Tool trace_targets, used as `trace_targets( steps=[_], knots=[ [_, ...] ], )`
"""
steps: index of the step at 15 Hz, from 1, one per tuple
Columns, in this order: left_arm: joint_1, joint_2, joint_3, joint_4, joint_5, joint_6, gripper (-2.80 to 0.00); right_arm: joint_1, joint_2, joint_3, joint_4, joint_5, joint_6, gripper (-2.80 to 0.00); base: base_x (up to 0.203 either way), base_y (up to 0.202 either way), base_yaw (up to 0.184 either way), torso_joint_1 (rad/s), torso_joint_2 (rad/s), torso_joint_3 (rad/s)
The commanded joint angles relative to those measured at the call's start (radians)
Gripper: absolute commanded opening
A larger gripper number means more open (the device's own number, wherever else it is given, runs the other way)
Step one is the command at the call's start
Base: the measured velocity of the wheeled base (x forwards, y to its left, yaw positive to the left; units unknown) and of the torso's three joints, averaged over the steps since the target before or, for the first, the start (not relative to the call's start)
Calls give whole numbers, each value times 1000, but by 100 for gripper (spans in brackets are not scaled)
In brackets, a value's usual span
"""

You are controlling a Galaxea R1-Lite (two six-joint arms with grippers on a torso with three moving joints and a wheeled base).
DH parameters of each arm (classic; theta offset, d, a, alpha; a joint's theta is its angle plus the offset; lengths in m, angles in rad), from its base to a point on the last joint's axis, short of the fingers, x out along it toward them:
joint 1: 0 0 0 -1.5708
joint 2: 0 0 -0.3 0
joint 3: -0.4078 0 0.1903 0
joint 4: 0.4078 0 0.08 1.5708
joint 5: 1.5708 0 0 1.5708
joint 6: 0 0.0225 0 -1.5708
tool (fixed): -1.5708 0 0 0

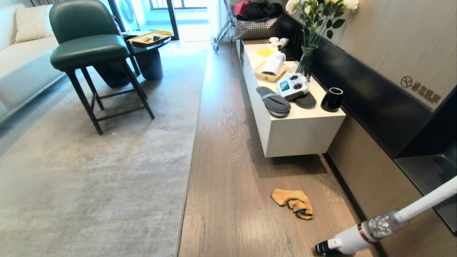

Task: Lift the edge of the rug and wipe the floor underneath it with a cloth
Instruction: Pick up the rag

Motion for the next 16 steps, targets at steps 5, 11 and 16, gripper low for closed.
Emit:
trace_targets(
  steps=[5,11,16],
  knots=[
    [0,0,-1,1,1,-9,-280,0,1,0,0,0,0,-280,0,0,0,0,0,0],
    [0,0,-1,1,1,-11,-280,0,1,0,0,0,0,-280,0,0,0,1,3,-142],
    [0,0,-1,3,1,-11,-280,0,1,0,0,0,0,-280,0,0,0,5,3,-194]
  ],
)
